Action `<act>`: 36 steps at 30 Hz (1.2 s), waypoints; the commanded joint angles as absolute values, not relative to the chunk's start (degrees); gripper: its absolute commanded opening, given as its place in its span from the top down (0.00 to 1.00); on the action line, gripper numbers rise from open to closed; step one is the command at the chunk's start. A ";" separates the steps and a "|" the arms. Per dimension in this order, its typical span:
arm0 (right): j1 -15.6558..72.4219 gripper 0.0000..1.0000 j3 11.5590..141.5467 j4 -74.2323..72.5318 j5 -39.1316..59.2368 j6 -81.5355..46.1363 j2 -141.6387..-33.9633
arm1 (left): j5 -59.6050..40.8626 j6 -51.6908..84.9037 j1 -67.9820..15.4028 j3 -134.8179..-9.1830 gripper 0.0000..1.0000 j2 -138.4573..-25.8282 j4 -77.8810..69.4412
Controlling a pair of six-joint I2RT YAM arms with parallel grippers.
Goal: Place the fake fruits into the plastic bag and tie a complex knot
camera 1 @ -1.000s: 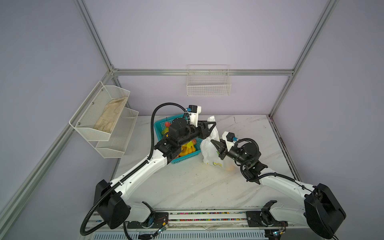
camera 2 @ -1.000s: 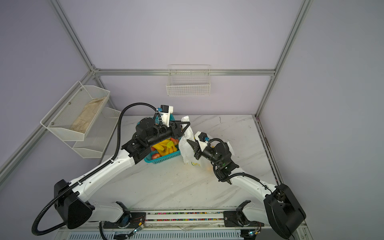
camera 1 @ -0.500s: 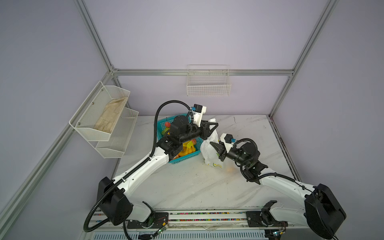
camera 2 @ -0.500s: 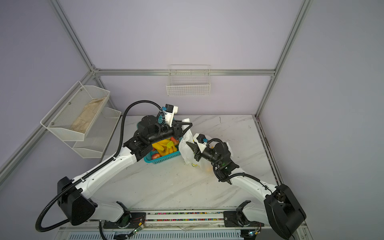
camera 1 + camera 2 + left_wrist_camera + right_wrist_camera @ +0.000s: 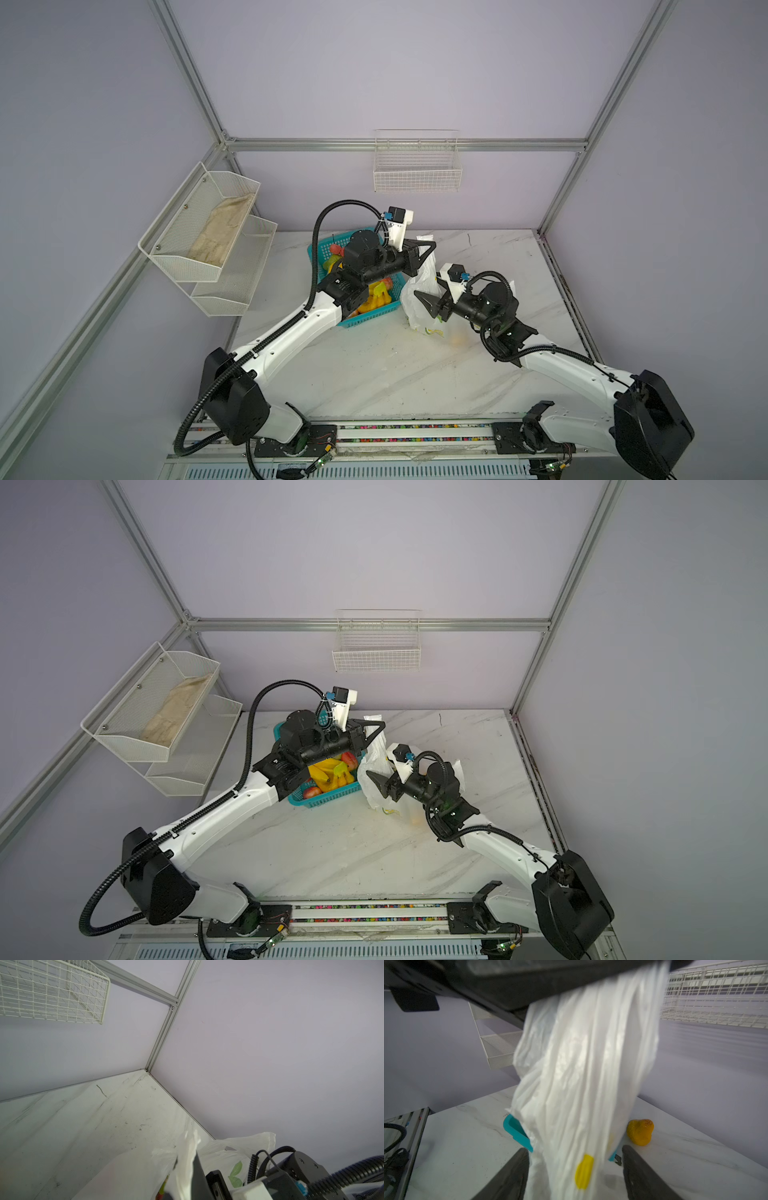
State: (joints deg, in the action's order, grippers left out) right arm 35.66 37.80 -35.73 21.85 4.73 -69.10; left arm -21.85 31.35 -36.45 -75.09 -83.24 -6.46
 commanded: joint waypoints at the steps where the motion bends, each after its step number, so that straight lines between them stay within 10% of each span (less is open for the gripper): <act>1: 36.16 0.18 39.27 -37.38 18.08 1.10 -67.04 | -21.14 33.70 -36.40 -73.74 1.00 -81.55 -10.55; 29: 50.57 0.13 47.10 -44.59 -20.25 -2.11 -75.09 | -21.00 34.93 -36.75 -72.86 1.00 -78.92 -11.33; 36: 50.82 0.28 46.09 -47.44 -23.25 -1.07 -77.13 | -20.96 35.59 -36.87 -72.77 1.00 -78.93 -11.70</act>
State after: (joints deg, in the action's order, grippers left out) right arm 50.52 45.65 -43.42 -19.38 -1.41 -76.71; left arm -21.21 34.11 -36.51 -74.98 -80.77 -8.14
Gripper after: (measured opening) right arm 0.744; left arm 0.048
